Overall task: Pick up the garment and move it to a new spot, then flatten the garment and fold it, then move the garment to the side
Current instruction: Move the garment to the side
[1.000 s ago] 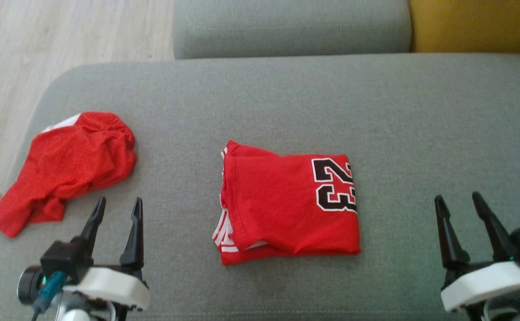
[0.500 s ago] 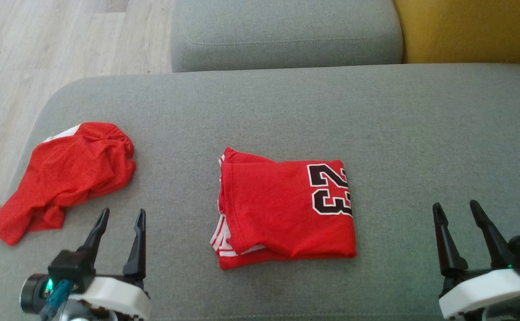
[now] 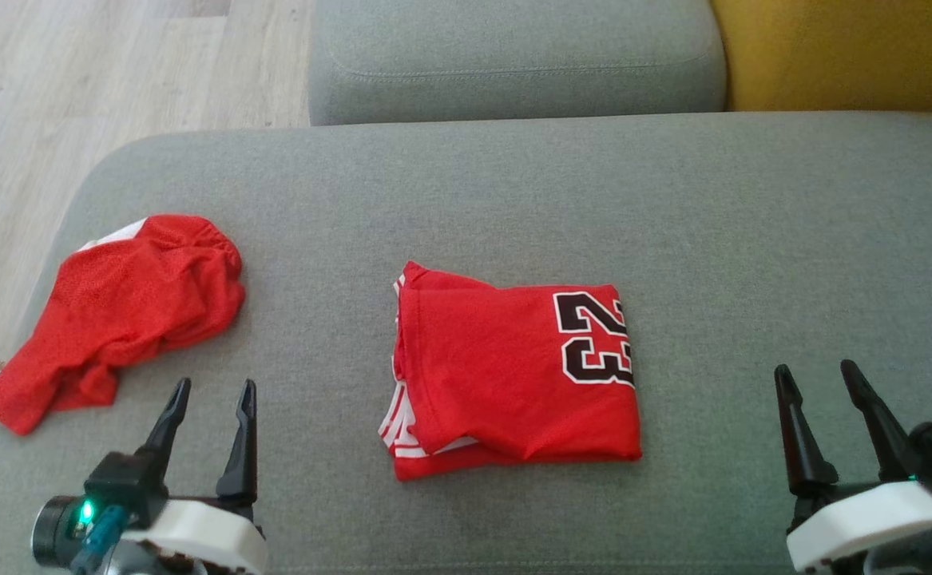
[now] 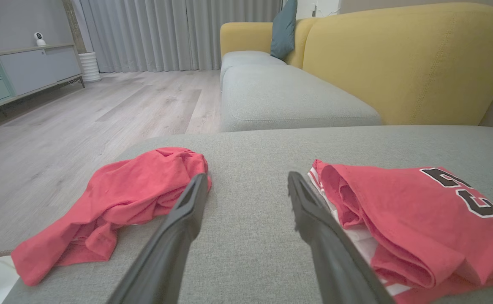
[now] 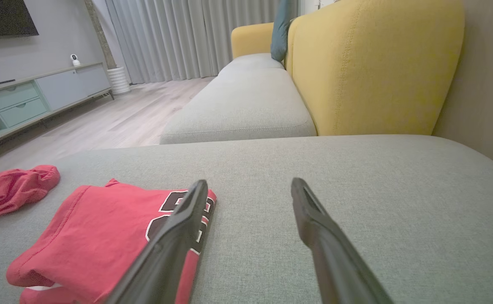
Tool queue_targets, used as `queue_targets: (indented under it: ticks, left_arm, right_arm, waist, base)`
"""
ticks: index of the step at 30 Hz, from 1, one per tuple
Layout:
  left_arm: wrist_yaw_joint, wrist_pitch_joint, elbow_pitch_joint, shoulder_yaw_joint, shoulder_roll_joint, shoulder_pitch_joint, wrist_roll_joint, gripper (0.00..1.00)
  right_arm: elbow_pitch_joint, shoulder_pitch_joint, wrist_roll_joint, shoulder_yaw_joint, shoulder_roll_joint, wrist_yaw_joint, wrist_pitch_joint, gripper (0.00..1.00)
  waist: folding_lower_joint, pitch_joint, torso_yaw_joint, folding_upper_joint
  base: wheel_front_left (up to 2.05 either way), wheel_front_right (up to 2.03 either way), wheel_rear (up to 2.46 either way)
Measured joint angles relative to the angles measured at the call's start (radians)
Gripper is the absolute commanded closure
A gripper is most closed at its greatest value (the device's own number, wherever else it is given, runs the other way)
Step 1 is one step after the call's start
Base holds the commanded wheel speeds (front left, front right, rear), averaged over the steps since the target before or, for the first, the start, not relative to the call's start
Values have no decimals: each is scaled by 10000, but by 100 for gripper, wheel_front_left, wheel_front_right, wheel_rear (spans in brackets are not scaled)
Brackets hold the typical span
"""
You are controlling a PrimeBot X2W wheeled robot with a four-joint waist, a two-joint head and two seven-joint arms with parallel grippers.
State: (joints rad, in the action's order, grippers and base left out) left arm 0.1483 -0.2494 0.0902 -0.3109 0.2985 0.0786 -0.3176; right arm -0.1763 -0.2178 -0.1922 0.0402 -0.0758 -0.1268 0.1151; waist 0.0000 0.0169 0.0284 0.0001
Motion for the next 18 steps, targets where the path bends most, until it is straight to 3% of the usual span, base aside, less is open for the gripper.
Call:
queue_targets:
  ticks: [8, 18]
  left_arm:
    - [-171, 0, -54, 15, -178, -272, 219, 0]
    - [-570, -2, -253, 102, -719, -1764, 558, 0]
  right_arm:
    - [784, 165, -35, -115, -44, 0, 265, 0]
    - [2872, 2395, -207, -989, -334, 0, 581, 0]
  waist:
    - [0, -375, 310, 0]
    - [3, -1479, 1028, 0]
  base:
    - [0, 0, 0]
    - [0, 0, 0]
